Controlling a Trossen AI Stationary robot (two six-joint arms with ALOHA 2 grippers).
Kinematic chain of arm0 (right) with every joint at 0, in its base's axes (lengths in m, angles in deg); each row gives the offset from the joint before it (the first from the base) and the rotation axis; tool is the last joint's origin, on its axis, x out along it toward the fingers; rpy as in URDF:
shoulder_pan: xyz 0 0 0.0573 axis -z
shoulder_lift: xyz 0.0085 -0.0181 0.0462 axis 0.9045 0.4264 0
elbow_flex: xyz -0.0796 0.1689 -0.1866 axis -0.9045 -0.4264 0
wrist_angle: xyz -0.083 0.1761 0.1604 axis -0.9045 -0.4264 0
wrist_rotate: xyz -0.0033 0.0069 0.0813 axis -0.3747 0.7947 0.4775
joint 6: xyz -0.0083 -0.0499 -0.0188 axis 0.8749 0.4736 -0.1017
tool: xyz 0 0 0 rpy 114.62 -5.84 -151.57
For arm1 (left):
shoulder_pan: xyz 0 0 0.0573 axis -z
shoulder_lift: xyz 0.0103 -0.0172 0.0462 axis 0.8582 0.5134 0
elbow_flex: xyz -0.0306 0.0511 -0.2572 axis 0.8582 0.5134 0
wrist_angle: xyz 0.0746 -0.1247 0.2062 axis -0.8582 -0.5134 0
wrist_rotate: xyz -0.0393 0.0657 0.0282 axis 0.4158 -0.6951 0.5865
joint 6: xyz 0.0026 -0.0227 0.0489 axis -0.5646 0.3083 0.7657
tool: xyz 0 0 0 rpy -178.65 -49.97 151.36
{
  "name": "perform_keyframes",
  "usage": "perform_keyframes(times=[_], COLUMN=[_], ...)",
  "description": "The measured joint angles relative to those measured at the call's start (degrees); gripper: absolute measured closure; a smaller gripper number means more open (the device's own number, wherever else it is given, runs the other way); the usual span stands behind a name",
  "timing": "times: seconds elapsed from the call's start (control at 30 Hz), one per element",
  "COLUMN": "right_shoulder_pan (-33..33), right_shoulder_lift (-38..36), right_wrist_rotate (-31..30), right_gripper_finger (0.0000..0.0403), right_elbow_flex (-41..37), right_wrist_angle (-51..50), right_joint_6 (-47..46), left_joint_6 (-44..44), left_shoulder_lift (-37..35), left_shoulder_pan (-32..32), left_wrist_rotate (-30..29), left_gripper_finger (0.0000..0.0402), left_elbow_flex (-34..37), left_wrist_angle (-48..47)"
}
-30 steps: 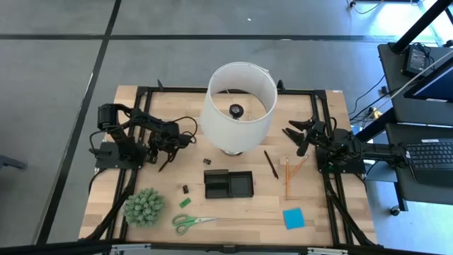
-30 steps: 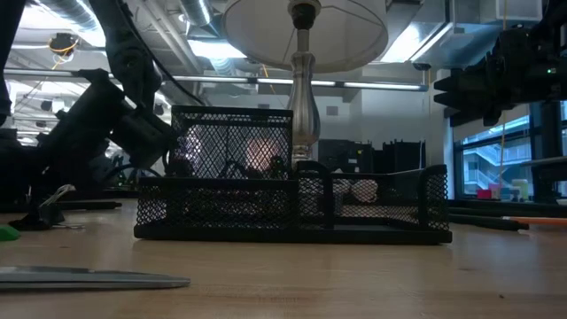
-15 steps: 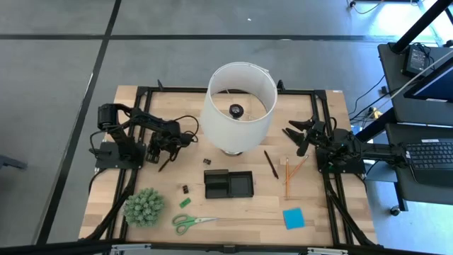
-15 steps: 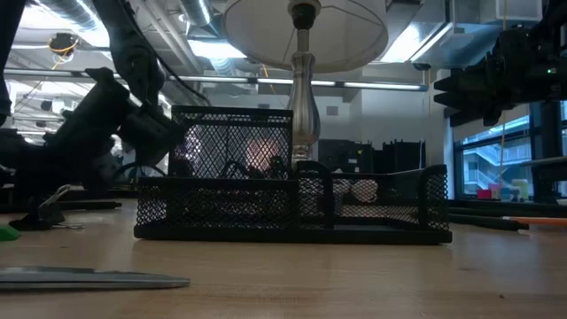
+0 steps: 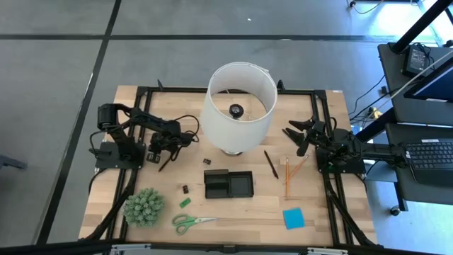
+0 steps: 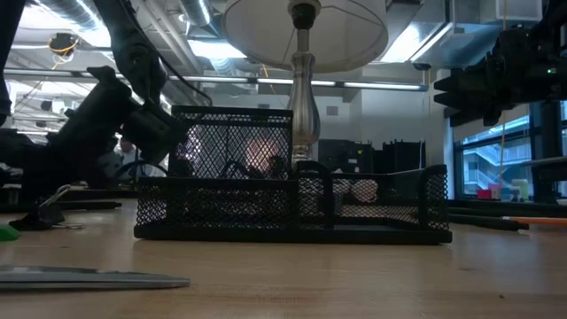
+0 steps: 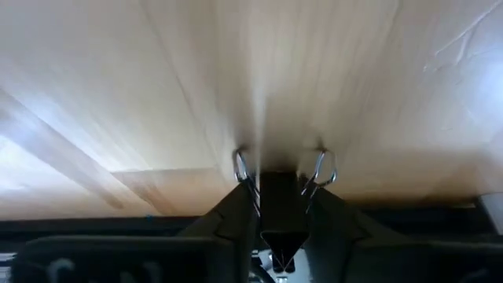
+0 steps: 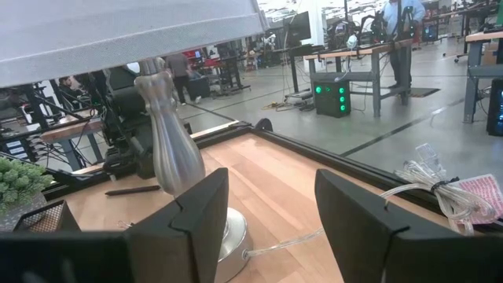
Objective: Pick and place office supplies into organizer
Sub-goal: Put the top black binder clip into the black desk organizer
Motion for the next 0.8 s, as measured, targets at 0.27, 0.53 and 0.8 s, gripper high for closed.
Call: perform_keyframes(times=[0.27,0.53,0.8], right_shoulder_pan=[0.0,0.0,0.0], right_shoulder_lift=[0.0,0.0,0.0], right_wrist_rotate=[0.0,0.0,0.0], right_gripper_finger=[0.0210,0.0210,0.0210], right_elbow_flex=[0.0,0.0,0.0], right_wrist_angle=[0.0,0.0,0.0], right_joint_6=[0.0,0.0,0.0], left_joint_6=[-0.6,-0.6,0.3], left_shoulder_lift=[0.0,-2.4,-7.2], left_shoulder_pan=[0.0,-0.1,-0.1], left_wrist_rotate=[-0.1,1.5,4.7], left_gripper_finger=[0.0360,0.0379,0.0382], left_elbow_flex=[0.0,0.1,-0.4], left_wrist_angle=[-1.5,-1.5,1.0])
